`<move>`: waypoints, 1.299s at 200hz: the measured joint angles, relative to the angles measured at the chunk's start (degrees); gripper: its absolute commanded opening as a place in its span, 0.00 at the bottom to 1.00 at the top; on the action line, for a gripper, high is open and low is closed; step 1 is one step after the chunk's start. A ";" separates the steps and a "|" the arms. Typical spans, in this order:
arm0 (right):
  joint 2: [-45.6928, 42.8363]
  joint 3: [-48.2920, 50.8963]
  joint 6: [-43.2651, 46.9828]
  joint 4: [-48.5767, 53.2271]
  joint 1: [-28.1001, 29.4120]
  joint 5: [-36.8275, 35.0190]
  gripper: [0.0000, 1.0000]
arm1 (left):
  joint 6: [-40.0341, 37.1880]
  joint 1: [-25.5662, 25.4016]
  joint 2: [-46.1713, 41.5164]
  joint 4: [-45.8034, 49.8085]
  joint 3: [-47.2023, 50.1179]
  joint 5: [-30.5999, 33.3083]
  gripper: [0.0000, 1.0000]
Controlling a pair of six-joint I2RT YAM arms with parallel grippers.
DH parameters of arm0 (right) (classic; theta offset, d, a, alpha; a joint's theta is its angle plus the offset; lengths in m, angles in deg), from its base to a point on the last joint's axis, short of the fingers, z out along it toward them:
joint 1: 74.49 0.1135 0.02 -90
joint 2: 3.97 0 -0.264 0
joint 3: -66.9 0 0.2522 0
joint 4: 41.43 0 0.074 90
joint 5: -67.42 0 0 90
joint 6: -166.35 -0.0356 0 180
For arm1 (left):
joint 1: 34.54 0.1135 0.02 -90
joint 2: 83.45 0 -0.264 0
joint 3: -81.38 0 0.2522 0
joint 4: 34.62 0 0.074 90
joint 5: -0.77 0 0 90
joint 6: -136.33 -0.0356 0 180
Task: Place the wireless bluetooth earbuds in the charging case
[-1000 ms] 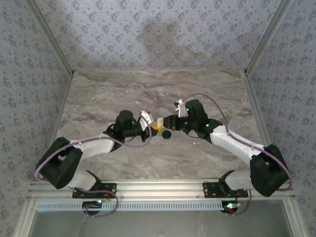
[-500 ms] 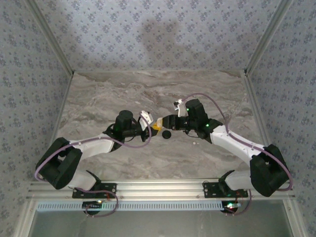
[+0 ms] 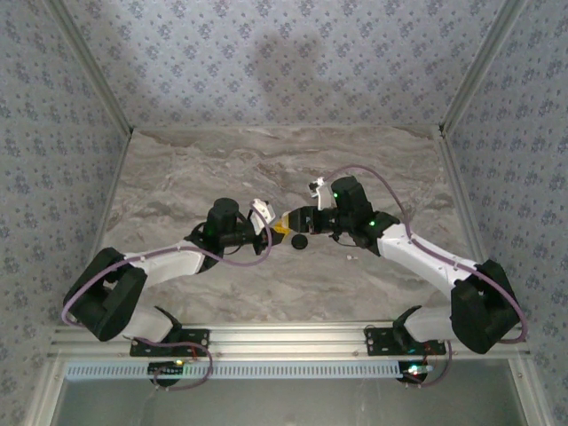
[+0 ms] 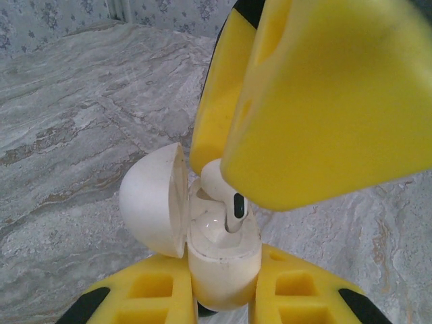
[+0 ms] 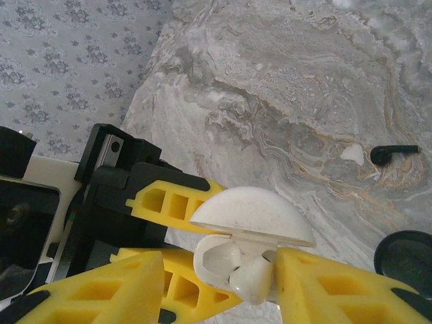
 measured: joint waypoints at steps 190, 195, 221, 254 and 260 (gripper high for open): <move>-3.76 0.28 -0.09 4.52 -0.02 -2.67 0.23 | -0.39 0.00 -0.46 -0.07 0.00 0.00 0.05; -3.61 0.35 -0.09 4.52 -0.02 -2.67 0.23 | -0.39 0.00 -0.46 -0.07 0.00 0.00 0.05; -2.82 0.46 -0.09 4.50 -0.02 -2.54 0.22 | -0.39 0.00 -0.46 -0.07 0.00 0.00 0.05; -2.12 0.46 -0.09 3.91 -0.02 -2.03 0.21 | -0.37 0.00 -0.46 0.00 0.02 0.02 0.05; -2.05 0.46 -0.09 3.72 -0.02 -1.95 0.21 | -0.37 0.00 -0.46 0.00 0.04 0.04 0.05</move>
